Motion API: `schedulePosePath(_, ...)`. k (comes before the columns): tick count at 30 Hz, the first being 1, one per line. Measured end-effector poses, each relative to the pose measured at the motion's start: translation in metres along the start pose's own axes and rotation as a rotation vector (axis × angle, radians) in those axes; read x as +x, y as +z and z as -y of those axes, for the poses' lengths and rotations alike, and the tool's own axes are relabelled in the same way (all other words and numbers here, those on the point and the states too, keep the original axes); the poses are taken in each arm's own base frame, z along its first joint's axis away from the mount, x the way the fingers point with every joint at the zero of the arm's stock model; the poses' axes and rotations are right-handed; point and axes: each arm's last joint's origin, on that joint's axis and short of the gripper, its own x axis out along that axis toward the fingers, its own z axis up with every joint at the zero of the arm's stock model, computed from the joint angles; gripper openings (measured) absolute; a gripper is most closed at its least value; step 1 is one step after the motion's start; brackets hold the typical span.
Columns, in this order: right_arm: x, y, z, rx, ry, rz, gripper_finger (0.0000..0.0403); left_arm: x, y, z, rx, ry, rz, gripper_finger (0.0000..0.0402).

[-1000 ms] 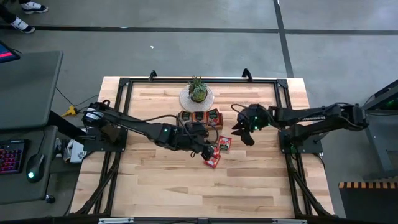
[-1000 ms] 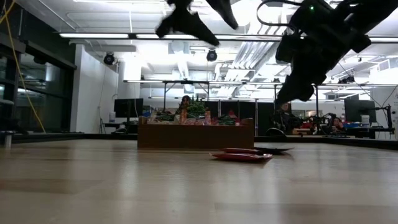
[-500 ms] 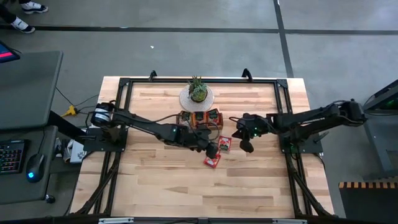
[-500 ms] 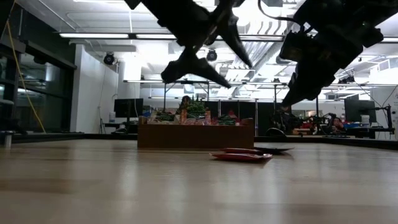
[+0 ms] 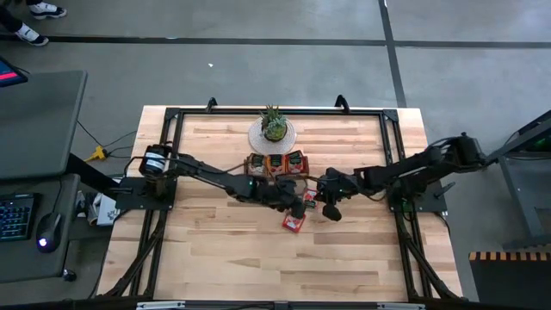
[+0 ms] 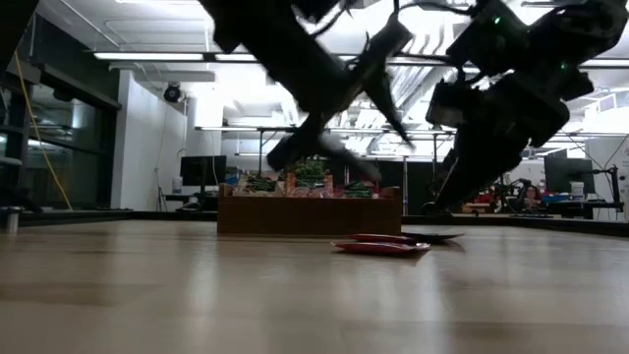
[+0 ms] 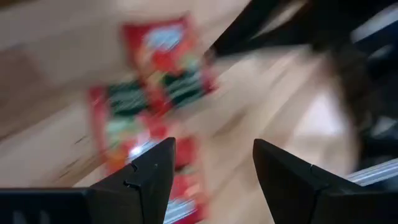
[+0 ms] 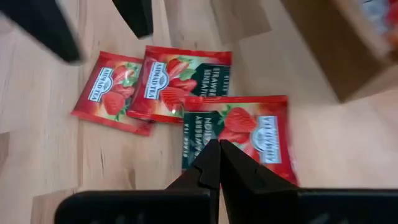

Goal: Pick & Place Tea
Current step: Put the top red tea bag into the right section of the wooden organizer

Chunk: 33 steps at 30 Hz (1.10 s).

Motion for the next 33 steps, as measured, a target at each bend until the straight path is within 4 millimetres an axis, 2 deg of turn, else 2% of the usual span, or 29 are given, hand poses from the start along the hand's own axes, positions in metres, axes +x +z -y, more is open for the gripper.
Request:
schedulePosePath(2, 0.007, -0.002, 0.000, 0.000, 0.016, -0.010, 0.0001, 0.000, 0.009, 0.002, -0.041, -0.028, 0.006, 0.0213)
schedulePosePath(6, 0.015, -0.004, 0.001, 0.020, 0.018, -0.022, 0.0000, 0.009, 0.017, -0.011, -0.074, -0.011, -0.046, 0.0213)
schedulePosePath(9, 0.017, -0.005, 0.002, 0.029, 0.016, -0.029, 0.0000, 0.013, 0.028, -0.007, -0.100, -0.099, -0.038, 0.0213)
schedulePosePath(14, 0.018, -0.007, 0.003, 0.048, -0.006, -0.037, 0.0000, 0.017, 0.033, -0.014, -0.115, -0.101, -0.074, 0.0213)
schedulePosePath(19, 0.018, -0.008, 0.004, 0.073, -0.028, -0.044, 0.0000, 0.027, 0.030, -0.024, -0.118, -0.046, -0.080, 0.0213)
schedulePosePath(22, 0.018, -0.008, 0.004, 0.084, -0.029, -0.044, 0.0000, 0.030, 0.031, -0.021, -0.131, -0.084, -0.081, 0.0213)
schedulePosePath(24, 0.018, -0.010, 0.004, 0.102, -0.031, -0.047, 0.0000, 0.035, 0.028, -0.026, -0.137, -0.061, -0.094, 0.0213)
schedulePosePath(33, 0.018, -0.033, 0.012, 0.177, -0.019, -0.054, 0.0000, 0.044, 0.024, -0.033, -0.144, -0.021, -0.105, 0.0213)
